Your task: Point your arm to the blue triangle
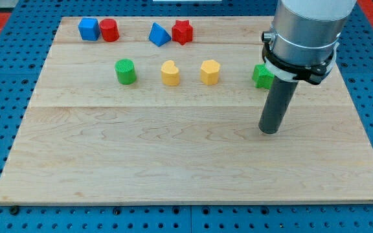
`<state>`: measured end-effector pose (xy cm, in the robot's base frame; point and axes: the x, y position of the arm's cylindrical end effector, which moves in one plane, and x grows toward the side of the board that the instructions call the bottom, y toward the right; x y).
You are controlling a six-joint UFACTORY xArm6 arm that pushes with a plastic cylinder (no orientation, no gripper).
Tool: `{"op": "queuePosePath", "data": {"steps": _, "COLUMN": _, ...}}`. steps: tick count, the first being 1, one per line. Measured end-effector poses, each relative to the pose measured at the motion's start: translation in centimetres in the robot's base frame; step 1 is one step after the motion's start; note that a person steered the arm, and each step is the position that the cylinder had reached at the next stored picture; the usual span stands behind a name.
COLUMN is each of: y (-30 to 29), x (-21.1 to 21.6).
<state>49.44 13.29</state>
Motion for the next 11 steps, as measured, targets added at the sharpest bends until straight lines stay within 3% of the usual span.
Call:
{"op": "queuePosePath", "data": {"steps": 1, "y": 0.3, "x": -0.1}}
{"op": "queuePosePath", "data": {"steps": 2, "y": 4.3, "x": -0.3}}
{"op": "queuePosePath", "data": {"steps": 4, "y": 8.4, "x": -5.2}}
{"op": "queuePosePath", "data": {"steps": 7, "y": 6.5, "x": -13.5}}
{"op": "queuePosePath", "data": {"steps": 9, "y": -4.4, "x": -22.0}}
{"op": "queuePosePath", "data": {"steps": 10, "y": -5.3, "x": -27.5}}
{"op": "queuePosePath", "data": {"steps": 11, "y": -12.0, "x": -30.0}}
